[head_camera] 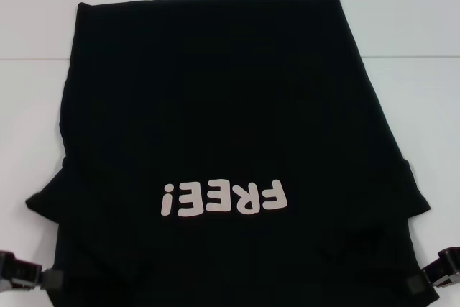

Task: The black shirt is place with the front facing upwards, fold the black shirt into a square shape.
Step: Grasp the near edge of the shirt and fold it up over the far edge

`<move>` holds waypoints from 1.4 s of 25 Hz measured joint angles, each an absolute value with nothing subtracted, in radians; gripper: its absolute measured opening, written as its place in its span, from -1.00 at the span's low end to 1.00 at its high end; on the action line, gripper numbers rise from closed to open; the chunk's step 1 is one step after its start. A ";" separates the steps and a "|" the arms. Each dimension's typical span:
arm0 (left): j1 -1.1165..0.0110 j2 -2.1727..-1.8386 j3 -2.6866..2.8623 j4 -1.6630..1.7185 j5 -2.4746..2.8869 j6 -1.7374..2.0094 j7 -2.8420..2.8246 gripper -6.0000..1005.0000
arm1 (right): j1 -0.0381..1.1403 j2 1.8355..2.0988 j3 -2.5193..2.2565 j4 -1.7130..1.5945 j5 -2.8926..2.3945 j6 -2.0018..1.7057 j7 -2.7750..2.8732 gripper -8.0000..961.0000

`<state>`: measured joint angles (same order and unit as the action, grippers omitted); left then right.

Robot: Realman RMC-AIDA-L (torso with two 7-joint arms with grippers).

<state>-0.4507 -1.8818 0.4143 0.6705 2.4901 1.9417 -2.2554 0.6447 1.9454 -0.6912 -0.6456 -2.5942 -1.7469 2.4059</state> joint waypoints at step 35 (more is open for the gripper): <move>-0.693 -1.937 0.313 0.575 2.453 1.388 -2.435 -0.95 | 0.806 1.960 -0.583 -0.633 -2.427 -1.364 2.453 -0.91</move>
